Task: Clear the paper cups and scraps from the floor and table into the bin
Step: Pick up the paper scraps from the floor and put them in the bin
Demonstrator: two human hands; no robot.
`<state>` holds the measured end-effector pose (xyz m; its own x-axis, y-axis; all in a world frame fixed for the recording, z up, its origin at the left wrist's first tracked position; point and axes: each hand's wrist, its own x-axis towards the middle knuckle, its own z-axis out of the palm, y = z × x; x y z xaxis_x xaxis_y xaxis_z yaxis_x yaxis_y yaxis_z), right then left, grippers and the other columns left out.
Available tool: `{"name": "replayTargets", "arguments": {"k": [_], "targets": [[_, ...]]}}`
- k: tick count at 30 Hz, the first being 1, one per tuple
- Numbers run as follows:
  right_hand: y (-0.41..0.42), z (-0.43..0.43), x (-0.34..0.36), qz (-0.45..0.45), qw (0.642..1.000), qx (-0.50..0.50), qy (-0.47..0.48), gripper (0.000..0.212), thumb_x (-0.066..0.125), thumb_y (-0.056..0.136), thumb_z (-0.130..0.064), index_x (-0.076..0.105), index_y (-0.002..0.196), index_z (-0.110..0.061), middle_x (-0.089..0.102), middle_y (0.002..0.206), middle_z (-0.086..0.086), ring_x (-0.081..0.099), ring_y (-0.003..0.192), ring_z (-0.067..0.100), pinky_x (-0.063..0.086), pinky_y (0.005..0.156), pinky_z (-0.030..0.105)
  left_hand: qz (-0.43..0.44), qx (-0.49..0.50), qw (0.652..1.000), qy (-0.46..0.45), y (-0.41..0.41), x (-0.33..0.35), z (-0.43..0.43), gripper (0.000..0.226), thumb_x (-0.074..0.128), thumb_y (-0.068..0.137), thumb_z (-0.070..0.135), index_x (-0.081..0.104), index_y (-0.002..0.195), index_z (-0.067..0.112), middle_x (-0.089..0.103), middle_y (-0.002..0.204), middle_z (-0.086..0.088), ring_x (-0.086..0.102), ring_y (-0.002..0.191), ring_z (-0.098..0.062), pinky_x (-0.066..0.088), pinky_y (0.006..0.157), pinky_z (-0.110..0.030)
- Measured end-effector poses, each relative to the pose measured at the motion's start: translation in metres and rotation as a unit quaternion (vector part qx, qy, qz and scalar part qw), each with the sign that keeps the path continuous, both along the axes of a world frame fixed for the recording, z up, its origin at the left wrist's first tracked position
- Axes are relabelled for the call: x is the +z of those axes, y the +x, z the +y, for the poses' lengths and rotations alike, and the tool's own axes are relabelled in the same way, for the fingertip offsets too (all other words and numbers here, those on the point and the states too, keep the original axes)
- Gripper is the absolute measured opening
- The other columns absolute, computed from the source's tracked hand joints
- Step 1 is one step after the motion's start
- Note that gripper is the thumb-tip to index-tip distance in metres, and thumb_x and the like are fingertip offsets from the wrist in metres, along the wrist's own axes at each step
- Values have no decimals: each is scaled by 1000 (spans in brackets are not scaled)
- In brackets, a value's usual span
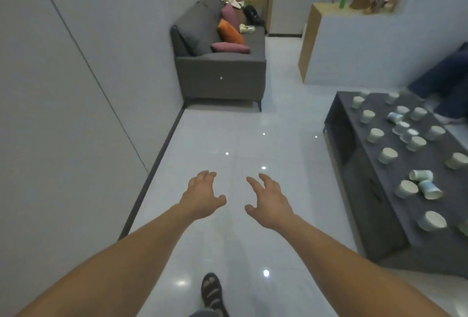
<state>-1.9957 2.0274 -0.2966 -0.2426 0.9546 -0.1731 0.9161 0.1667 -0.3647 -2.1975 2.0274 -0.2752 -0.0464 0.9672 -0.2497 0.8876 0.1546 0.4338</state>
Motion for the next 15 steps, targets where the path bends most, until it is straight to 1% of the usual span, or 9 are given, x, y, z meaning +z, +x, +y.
{"name": "replayTargets", "arguments": {"k": [5,11,15], "targets": [[34,101,-2,-15,999,-51,-7,76,57,90,-43,14,153,-33,5,161,1,11,145,26,38,107,45,-16,-47,999,2,35,-12,118,80,60,82,46,22,149,22,15,157,1,13,144,-23,28,111,-41],[74,210,0,-1,992,-124,-25,76,57,91,-44,15,153,-33,5,161,0,11,145,24,36,109,43,-12,-99,995,-16,69,-9,256,79,59,83,45,22,149,21,14,157,1,13,143,-24,29,111,-41],[119,271,-3,3,985,-167,-35,76,56,91,-43,14,153,-34,4,160,-1,12,144,24,36,109,41,-14,-142,989,-26,118,-8,338,78,59,84,44,22,149,20,14,157,0,14,143,-25,29,111,-40]]}}
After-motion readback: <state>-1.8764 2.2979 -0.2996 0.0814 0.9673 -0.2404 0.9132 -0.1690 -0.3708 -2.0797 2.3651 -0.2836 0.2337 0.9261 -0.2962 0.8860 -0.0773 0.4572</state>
